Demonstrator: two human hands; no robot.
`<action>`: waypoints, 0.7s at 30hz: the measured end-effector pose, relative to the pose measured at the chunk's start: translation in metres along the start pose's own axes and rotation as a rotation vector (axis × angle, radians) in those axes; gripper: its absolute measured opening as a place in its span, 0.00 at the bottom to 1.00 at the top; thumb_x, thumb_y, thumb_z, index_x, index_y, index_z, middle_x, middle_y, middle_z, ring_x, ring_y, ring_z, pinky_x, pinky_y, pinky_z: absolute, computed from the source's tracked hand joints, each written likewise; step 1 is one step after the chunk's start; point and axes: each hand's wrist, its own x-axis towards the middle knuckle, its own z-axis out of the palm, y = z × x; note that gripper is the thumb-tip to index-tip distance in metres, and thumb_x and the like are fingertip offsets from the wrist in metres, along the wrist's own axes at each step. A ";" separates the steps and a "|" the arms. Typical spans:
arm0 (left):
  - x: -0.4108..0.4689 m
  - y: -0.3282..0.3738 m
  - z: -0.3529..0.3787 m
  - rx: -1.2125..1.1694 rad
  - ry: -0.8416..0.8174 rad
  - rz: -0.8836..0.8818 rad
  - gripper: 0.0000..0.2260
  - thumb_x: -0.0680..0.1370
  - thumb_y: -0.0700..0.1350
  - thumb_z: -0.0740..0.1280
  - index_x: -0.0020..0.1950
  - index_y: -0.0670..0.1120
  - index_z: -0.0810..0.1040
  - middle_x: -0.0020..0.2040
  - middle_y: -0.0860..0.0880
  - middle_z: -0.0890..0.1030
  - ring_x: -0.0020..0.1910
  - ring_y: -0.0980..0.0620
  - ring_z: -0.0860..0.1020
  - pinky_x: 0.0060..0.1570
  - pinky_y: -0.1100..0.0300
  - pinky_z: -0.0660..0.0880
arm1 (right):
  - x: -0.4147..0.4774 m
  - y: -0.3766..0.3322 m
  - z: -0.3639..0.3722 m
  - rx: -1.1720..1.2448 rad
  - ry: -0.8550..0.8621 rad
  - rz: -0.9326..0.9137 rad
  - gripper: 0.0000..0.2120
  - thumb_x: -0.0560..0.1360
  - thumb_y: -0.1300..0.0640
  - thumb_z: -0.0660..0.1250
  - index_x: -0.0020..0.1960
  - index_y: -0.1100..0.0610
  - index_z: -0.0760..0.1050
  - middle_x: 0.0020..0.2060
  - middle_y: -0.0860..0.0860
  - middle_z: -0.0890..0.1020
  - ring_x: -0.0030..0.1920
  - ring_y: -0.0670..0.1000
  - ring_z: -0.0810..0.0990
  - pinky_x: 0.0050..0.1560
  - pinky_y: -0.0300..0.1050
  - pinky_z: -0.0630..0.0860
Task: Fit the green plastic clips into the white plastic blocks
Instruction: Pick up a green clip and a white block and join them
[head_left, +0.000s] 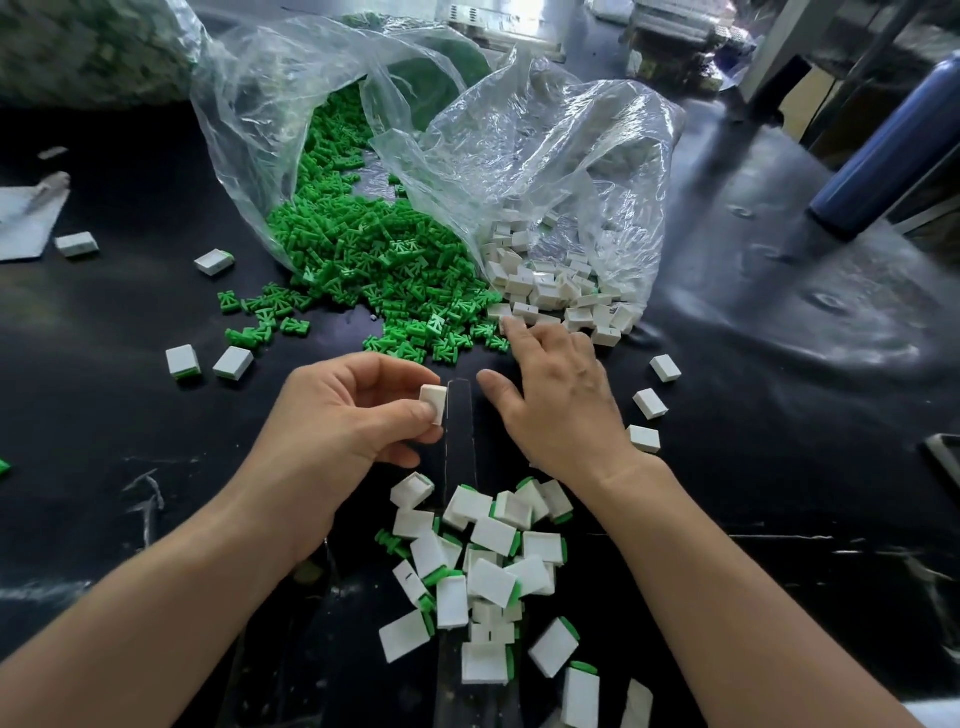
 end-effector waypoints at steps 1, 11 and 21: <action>0.000 0.000 0.000 0.001 0.000 0.003 0.08 0.70 0.31 0.69 0.40 0.43 0.81 0.34 0.48 0.84 0.31 0.55 0.81 0.28 0.67 0.76 | 0.001 0.000 0.001 -0.024 -0.011 0.003 0.26 0.78 0.45 0.56 0.73 0.52 0.59 0.65 0.52 0.66 0.65 0.54 0.60 0.64 0.48 0.57; -0.002 0.002 0.001 0.028 -0.036 0.028 0.11 0.67 0.30 0.71 0.32 0.46 0.83 0.32 0.48 0.83 0.31 0.56 0.80 0.28 0.67 0.76 | -0.001 -0.002 -0.005 0.095 0.092 -0.055 0.04 0.74 0.56 0.67 0.45 0.56 0.73 0.41 0.48 0.70 0.50 0.53 0.72 0.51 0.44 0.65; -0.002 0.004 0.001 -0.120 -0.075 0.004 0.12 0.71 0.28 0.65 0.43 0.43 0.82 0.34 0.44 0.80 0.32 0.51 0.82 0.31 0.65 0.77 | -0.011 -0.003 -0.014 0.314 0.138 -0.049 0.08 0.73 0.62 0.66 0.51 0.55 0.79 0.42 0.49 0.79 0.46 0.51 0.77 0.51 0.42 0.71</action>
